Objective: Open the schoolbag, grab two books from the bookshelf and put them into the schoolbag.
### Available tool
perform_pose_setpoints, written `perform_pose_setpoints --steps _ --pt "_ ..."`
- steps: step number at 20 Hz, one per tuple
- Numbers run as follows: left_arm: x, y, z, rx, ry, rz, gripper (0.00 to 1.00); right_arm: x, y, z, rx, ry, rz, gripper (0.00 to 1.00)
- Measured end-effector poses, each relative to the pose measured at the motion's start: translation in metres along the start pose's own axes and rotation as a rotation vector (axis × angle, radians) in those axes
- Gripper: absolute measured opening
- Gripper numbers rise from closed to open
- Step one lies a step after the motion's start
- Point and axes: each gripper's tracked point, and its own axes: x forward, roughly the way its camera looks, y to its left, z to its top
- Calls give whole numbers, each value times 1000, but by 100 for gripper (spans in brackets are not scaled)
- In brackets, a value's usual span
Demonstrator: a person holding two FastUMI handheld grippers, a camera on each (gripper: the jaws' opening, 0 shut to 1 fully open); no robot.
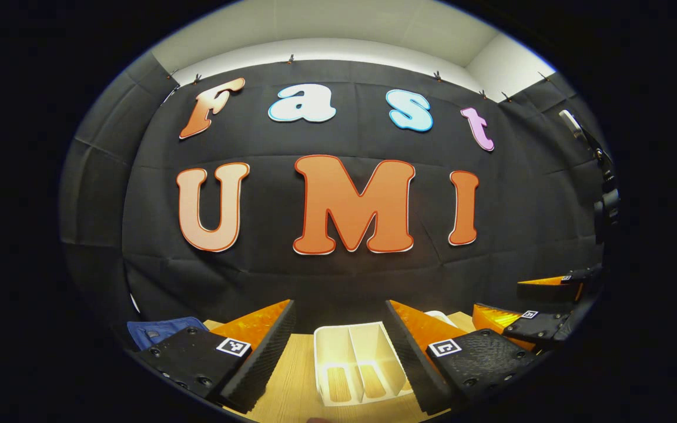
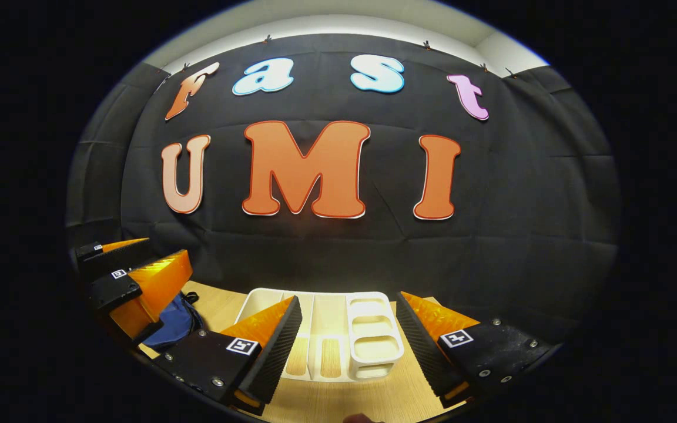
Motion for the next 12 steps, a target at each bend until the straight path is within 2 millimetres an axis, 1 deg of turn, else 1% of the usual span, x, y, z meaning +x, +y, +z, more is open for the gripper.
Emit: perform_pose_setpoints --steps 10,12 --pt "0 2 -2 -18 0 9 94 1 -6 4 -7 -28 -23 96" --pt "0 3 0 -22 -5 11 94 1 -6 5 -5 -28 -22 96"
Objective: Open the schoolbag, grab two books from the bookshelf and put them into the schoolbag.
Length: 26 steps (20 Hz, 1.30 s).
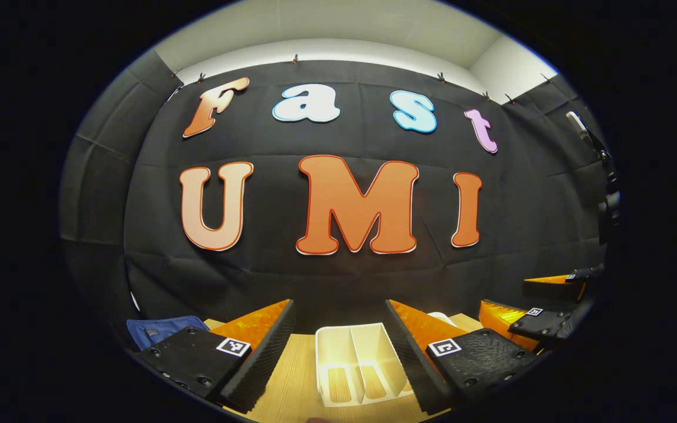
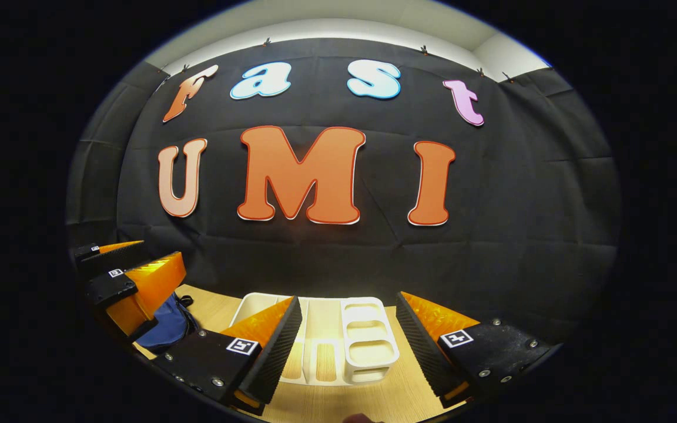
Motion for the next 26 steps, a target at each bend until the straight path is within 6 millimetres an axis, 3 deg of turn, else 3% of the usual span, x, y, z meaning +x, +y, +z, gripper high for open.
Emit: perform_pose_setpoints --steps 19,26 --pt "-4 -3 0 17 9 -10 94 -6 10 -3 -30 3 22 96" --pt "-6 2 9 41 -18 10 94 -6 8 0 -30 -17 13 96"
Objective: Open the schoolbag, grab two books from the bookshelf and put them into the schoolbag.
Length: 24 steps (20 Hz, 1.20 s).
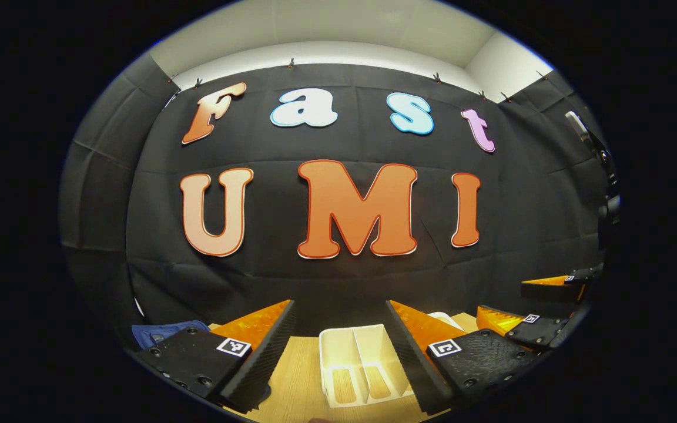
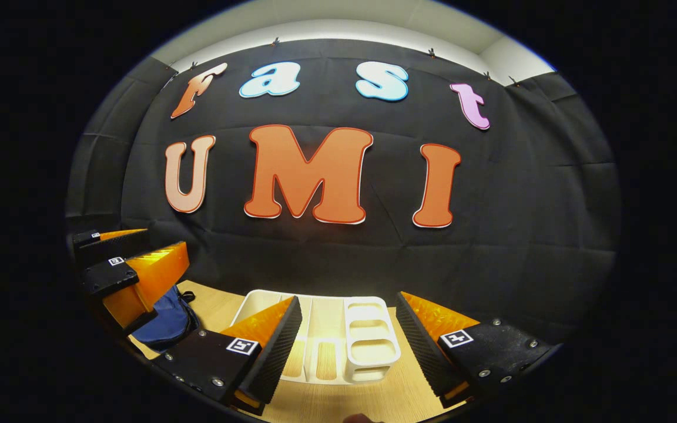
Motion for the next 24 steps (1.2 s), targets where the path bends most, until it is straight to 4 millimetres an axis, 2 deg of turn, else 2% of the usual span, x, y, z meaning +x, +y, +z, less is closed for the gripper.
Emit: perform_pose_setpoints --steps 8,12,24 --pt "-2 2 2 18 -17 20 94 -1 -4 6 -1 -34 -3 96" --pt "-1 0 0 20 -16 16 94 0 -4 0 -4 -21 0 96" --pt "0 3 -2 17 -13 18 93 1 -3 -1 -11 -16 -2 96"
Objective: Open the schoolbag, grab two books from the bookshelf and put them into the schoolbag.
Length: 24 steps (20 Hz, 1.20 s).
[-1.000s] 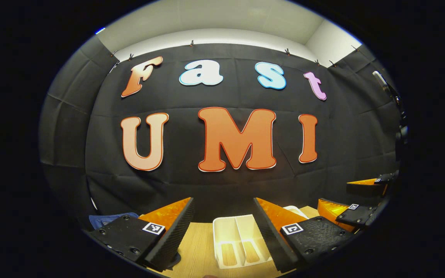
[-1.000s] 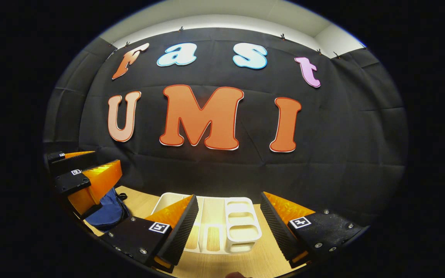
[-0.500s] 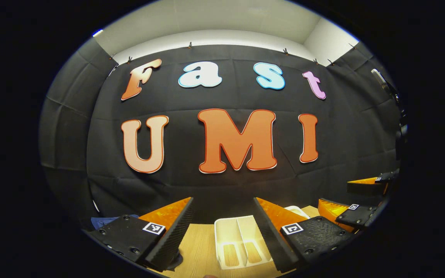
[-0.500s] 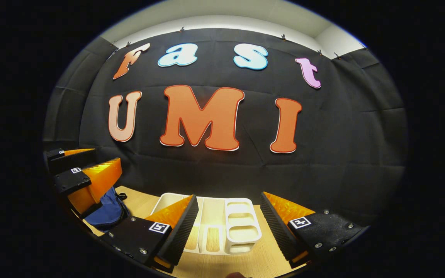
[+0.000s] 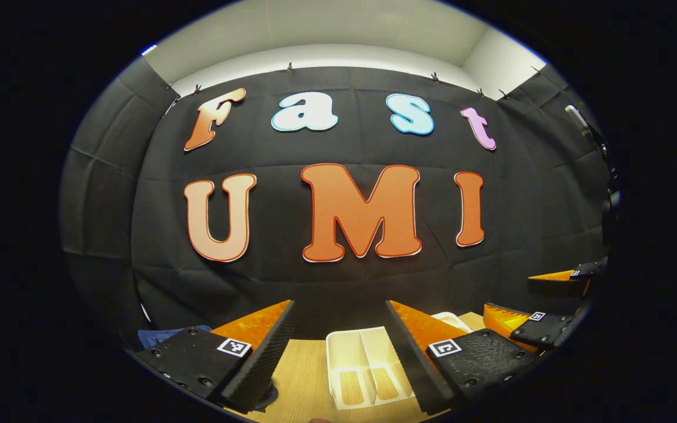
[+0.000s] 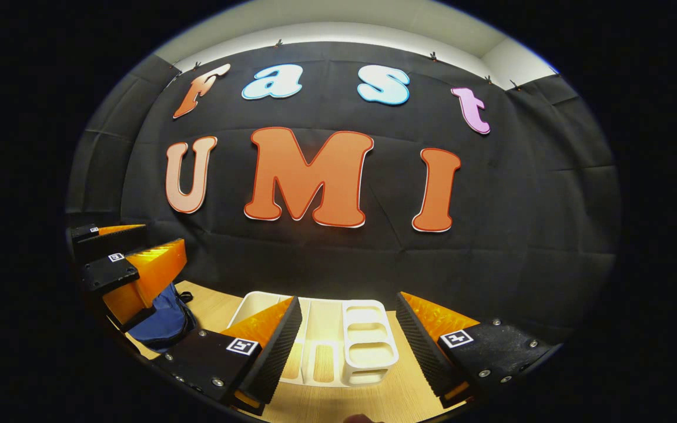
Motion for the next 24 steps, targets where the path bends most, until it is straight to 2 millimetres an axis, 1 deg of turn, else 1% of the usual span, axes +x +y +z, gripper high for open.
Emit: perform_pose_setpoints --steps 4,6,9,10,13,20,24 --pt "1 4 -2 -13 -2 7 93 2 -4 2 -3 1 -14 96" --pt "2 5 -1 -13 -3 10 93 1 -4 4 -8 -5 -18 96" --pt "3 0 -3 -6 4 -3 94 -1 -7 5 -11 -8 -23 96" --pt "3 -2 -2 -4 3 -8 93 -2 -7 3 -8 -7 -23 96" --pt "2 -5 1 5 -3 -19 94 -1 -9 3 -7 -6 -29 96" --pt "1 -1 3 7 -9 -9 93 -2 -4 4 -14 -10 -16 96" --pt "1 -2 1 7 -6 -12 94 -3 -2 4 -20 -7 -11 96"
